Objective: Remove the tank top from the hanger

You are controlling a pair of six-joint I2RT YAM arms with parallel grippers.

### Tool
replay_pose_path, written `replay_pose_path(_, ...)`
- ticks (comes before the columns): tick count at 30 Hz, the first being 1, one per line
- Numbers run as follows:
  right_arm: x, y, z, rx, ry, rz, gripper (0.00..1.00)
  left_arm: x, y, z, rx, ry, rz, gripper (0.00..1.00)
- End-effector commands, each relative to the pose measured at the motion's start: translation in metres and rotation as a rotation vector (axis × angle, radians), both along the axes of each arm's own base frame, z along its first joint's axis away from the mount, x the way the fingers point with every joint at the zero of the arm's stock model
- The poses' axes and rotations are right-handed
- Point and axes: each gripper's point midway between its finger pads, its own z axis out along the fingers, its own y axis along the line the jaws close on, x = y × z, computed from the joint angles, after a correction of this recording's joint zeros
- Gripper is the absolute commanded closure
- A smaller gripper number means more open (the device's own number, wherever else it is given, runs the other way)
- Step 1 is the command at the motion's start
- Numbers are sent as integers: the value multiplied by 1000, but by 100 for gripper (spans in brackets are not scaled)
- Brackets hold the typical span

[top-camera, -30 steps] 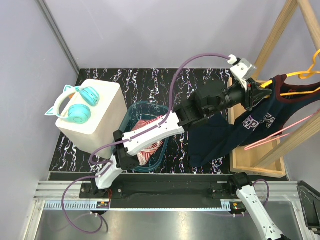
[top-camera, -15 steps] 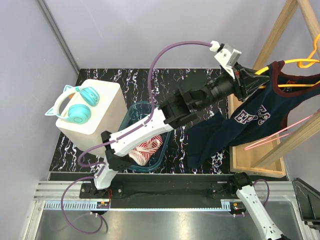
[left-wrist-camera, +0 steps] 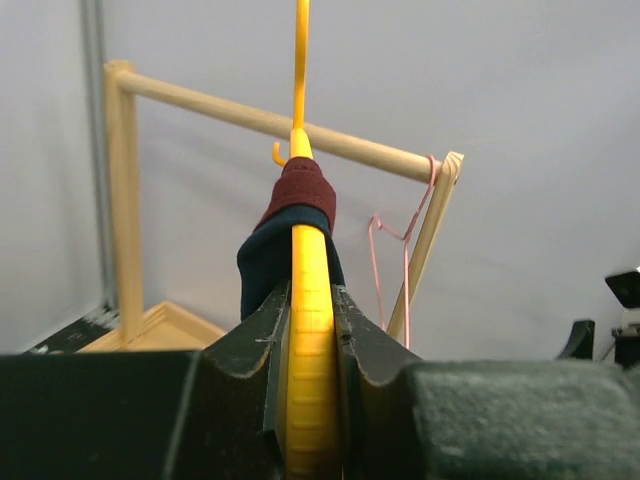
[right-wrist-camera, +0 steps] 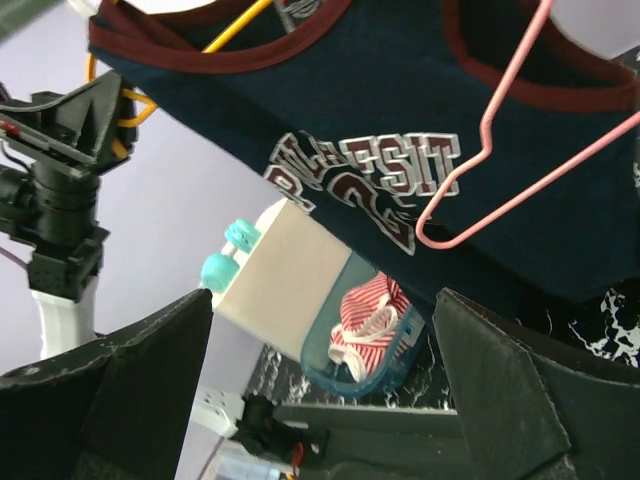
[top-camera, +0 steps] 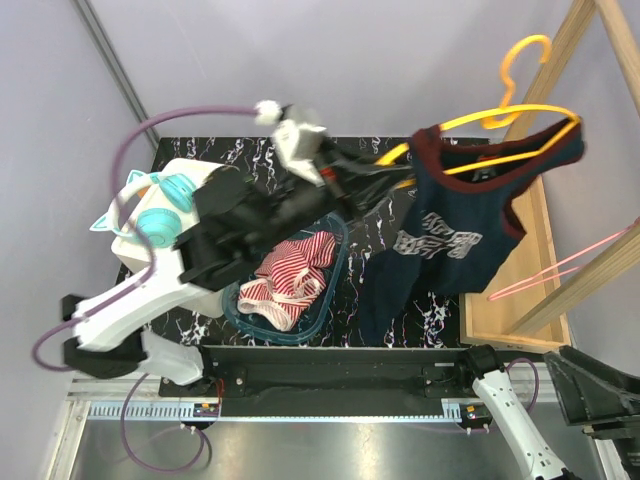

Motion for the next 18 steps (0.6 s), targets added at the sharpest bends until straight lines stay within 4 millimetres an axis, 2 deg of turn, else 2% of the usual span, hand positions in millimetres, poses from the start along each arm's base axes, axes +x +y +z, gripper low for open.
replay_pose_path(1, 25, 32, -32, -177, 163, 147, 0, -5, 94, 31, -188, -40, 154, 100)
replay_pose_path(3, 37, 50, -28, -216, 151, 215, 0, -6, 113, 17, -182, -29, 181, 100)
replay_pose_path(4, 37, 62, -26, -235, 139, 273, 1, -10, 128, 3, -173, -23, 188, 100)
replay_pose_path(5, 47, 70, -25, -251, 157, 296, 1, -12, 133, -5, -168, -13, 190, 100)
replay_pose_path(6, 53, 76, -18, -287, 128, 306, 2, -18, 152, -4, -190, -14, 191, 100)
replay_pose_path(7, 60, 81, -15, -304, 128, 283, 2, -16, 148, -26, -154, 6, 196, 100)
replay_pose_path(8, 66, 94, -8, -321, 124, 330, 2, -17, 150, -34, -150, 19, 192, 100)
replay_pose_path(9, 70, 99, -1, -355, 95, 335, 2, -21, 163, -35, -173, 21, 191, 100)
replay_pose_path(10, 76, 108, 5, -363, 82, 330, 1, -19, 159, -53, -144, 36, 195, 100)
replay_pose_path(12, 90, 113, 22, -308, 63, 343, 1, -22, 165, -68, -147, 58, 188, 100)
replay_pose_path(14, 100, 114, 38, -277, 13, 331, 3, -24, 169, -74, -167, 76, 178, 100)
replay_pose_path(16, 106, 113, 47, -281, -9, 311, 4, -29, 172, -81, -182, 89, 153, 100)
replay_pose_path(18, 122, 113, 53, -257, 14, 315, 8, -31, 169, -88, -174, 97, 136, 100)
